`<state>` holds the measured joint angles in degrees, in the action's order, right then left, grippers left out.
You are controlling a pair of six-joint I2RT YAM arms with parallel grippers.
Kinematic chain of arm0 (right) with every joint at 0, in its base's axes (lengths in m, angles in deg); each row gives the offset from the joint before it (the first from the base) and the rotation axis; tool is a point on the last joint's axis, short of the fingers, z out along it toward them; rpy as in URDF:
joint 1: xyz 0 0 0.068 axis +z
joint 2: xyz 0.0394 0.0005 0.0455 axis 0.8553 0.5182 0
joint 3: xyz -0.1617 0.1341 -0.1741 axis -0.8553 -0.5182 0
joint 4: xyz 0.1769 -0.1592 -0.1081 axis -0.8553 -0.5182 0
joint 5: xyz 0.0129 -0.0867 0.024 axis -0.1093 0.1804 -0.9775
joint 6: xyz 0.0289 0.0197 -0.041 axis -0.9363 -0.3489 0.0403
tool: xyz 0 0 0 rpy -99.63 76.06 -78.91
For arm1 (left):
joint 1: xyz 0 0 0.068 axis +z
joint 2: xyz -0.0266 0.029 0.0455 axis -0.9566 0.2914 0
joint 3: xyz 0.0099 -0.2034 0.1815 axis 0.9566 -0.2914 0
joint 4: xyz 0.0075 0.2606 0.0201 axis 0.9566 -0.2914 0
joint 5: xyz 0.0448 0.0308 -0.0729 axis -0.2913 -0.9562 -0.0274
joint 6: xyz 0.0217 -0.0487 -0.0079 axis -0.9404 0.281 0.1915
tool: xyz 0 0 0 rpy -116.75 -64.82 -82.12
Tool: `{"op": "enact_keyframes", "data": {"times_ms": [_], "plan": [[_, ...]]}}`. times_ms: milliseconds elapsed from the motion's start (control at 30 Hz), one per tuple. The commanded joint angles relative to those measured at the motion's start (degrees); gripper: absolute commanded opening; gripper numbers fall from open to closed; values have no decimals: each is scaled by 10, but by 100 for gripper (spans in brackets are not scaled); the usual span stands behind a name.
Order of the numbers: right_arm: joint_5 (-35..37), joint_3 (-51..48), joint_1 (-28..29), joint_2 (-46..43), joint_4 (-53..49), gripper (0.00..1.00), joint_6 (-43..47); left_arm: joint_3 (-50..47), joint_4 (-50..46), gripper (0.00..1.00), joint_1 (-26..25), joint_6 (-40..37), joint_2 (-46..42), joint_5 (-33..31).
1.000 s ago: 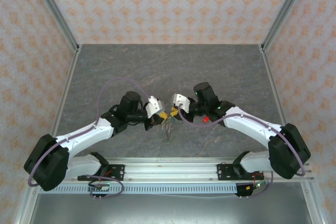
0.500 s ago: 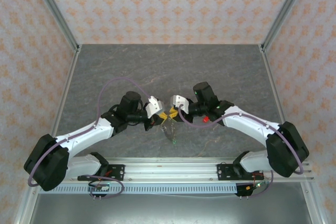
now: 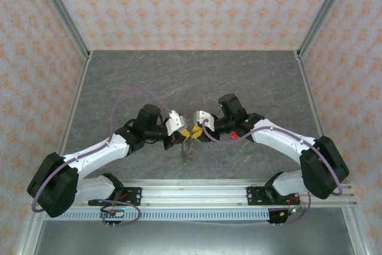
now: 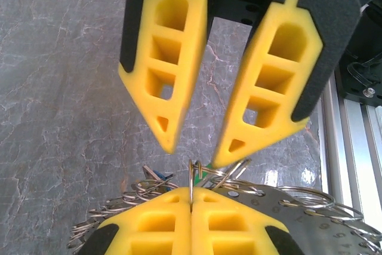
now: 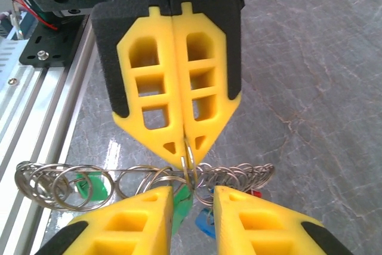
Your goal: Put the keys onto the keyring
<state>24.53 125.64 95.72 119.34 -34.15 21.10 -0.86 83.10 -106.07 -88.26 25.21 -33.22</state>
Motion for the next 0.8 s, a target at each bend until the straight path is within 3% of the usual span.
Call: {"op": "enact_keyframes", "data": {"times_ms": [0, 233, 433, 767], "plan": [[-34, 14, -1, 10, -11, 24, 11, 17, 15, 0, -3, -5, 6, 17], [-19, -2, -1, 20, 58, 22, -29, 20, 9, 0, -3, -9, 10, 30], [-15, -5, -1, 20, 67, 13, -38, 20, 10, 0, -3, -10, 9, 30], [-14, 5, -1, 29, 23, 17, -21, 20, 24, 0, -3, -2, 7, 26]]}}
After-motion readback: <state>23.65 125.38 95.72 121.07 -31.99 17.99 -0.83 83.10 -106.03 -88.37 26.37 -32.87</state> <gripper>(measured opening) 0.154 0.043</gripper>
